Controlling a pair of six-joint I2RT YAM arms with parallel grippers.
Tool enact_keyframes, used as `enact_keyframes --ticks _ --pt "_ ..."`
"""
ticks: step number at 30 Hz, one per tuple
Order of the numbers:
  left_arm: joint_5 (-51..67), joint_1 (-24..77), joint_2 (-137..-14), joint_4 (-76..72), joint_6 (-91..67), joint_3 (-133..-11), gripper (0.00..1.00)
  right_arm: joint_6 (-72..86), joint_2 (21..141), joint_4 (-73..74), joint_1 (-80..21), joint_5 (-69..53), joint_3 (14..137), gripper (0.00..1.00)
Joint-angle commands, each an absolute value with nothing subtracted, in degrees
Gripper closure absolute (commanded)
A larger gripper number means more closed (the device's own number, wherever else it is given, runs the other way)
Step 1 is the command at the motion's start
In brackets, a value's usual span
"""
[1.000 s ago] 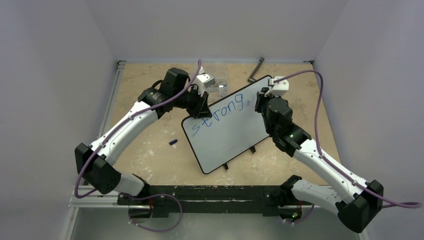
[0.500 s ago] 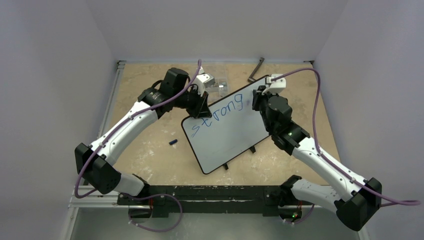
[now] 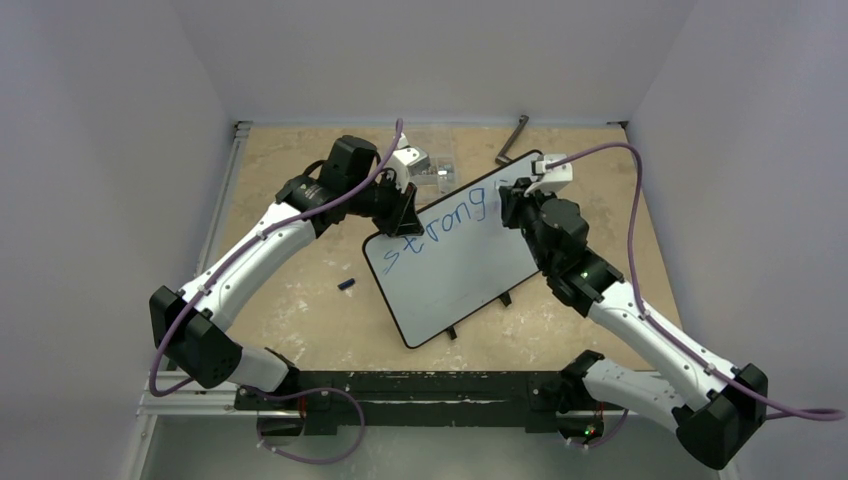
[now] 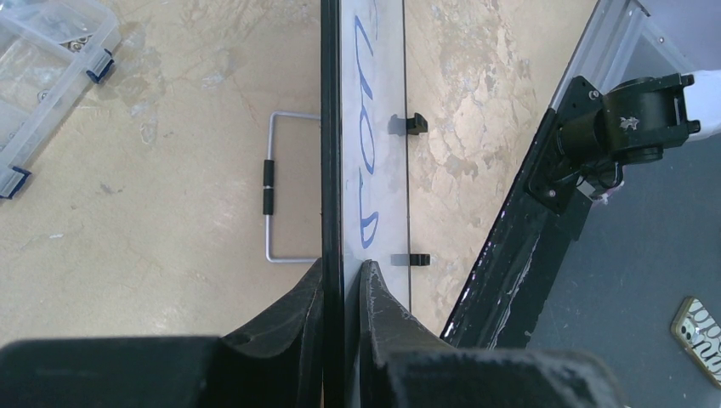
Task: Write a sentence on the whiteboard
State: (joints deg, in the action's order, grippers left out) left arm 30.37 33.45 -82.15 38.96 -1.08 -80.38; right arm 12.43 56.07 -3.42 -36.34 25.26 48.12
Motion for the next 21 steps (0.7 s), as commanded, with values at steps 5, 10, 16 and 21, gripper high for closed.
enact_keyframes --ticks 5,10,16,21 --pt "23.3 33.7 -81.6 40.0 6.7 -80.0 1.0 14.7 54.0 -1.7 -36.3 24.6 45.6 1.0" --pt "23.3 33.7 -81.5 40.1 6.6 -79.9 1.0 14.9 54.5 -0.3 -36.3 26.9 45.6 1.0" --pt "23.3 33.7 -81.5 40.1 6.6 -79.9 1.0 14.7 55.8 0.8 -36.2 29.6 46.9 1.0" --pt "23.4 33.8 -81.7 40.1 6.6 -80.0 1.0 14.0 57.4 1.0 -36.1 30.8 48.7 1.0"
